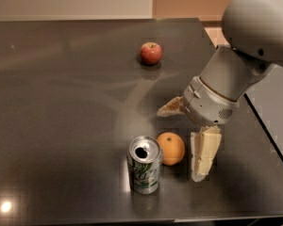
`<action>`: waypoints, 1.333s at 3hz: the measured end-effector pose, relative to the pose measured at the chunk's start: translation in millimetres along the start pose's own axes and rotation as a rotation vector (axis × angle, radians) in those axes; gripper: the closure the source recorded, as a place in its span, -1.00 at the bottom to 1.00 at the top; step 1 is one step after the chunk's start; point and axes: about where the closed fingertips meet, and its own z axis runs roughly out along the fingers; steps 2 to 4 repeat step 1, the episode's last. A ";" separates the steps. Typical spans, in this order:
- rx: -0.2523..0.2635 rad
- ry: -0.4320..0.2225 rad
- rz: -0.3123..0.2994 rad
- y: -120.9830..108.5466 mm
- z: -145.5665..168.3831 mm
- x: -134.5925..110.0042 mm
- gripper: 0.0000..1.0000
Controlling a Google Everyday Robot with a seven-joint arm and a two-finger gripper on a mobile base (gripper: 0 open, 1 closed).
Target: Move orange near 7up can
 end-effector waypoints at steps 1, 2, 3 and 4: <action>0.000 0.000 0.000 0.0 0.0 0.0 -1.00; 0.000 0.000 0.000 0.0 0.0 0.0 -1.00; 0.000 0.000 0.000 0.0 0.0 0.0 -1.00; 0.000 0.000 0.000 0.0 0.0 0.0 -1.00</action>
Offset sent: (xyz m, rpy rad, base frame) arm 0.0000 0.0000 0.0000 0.0000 0.0000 0.0000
